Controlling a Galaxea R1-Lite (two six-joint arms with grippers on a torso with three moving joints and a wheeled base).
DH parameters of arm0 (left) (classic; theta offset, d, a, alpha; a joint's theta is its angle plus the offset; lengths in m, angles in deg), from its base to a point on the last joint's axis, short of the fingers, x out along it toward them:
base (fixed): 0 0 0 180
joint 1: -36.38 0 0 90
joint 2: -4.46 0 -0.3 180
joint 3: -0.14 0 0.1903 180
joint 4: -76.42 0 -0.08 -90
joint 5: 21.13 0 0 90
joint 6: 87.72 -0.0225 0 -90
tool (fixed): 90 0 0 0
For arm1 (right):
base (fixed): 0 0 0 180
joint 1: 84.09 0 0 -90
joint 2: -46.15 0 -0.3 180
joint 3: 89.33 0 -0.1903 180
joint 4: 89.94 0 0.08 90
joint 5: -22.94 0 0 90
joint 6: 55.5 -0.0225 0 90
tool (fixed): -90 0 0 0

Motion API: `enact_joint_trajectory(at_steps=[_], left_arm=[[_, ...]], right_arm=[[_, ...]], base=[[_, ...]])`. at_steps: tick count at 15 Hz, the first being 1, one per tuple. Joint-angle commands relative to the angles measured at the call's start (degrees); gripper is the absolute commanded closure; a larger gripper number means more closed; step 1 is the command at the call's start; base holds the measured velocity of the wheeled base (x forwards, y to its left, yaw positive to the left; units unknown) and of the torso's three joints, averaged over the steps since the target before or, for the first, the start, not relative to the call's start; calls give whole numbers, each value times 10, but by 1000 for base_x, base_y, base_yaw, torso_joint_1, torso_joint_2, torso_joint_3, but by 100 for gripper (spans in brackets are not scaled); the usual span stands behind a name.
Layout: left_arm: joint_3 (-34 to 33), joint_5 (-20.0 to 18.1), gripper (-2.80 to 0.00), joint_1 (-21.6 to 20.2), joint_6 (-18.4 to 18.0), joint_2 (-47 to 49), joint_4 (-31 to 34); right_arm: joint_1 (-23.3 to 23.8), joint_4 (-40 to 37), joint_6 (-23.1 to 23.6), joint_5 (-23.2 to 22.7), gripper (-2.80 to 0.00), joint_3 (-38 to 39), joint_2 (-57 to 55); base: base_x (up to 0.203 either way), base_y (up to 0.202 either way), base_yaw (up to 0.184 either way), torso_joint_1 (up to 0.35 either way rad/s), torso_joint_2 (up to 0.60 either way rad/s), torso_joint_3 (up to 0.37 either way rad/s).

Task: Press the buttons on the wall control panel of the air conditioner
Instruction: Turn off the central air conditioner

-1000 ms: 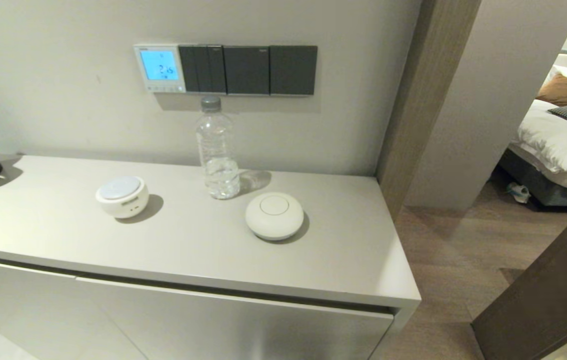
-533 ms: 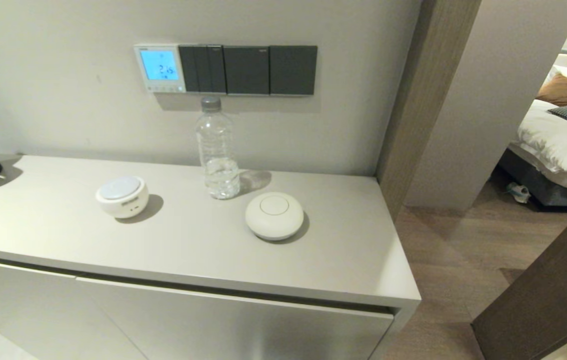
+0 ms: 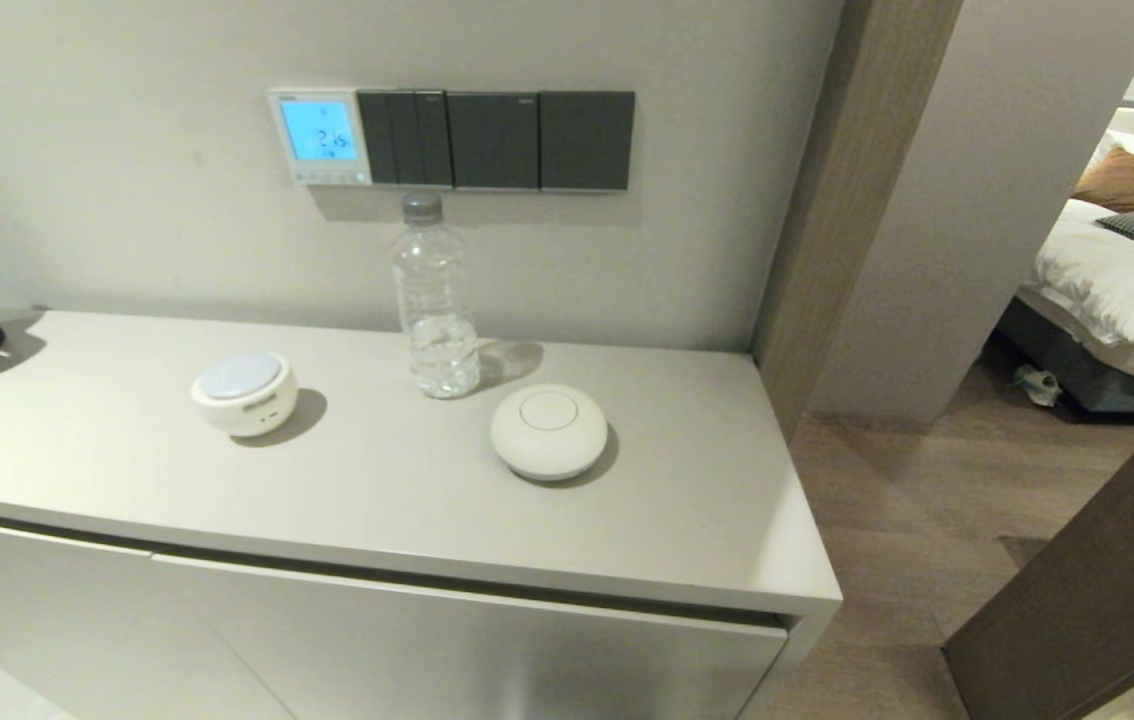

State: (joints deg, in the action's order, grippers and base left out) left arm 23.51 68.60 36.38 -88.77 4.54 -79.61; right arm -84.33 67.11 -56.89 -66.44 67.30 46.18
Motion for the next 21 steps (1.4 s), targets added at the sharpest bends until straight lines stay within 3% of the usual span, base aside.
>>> enact_joint_trajectory(at_steps=[1,13,18,21], left_arm=[[0,0,0,0,2,0,0],[0,0,0,0,3,-1,0],[4,-2,0,-1,-17,0,1],[60,-4,0,-1,-15,53,-2]], right_arm=[[0,0,0,0,0,2,0],[0,0,0,0,0,2,0],[0,0,0,0,0,2,0],[0,0,0,0,0,2,0]], base=[[0,0,0,0,0,0],[0,0,0,0,0,0],[0,0,0,0,0,0],[0,0,0,0,0,0]])
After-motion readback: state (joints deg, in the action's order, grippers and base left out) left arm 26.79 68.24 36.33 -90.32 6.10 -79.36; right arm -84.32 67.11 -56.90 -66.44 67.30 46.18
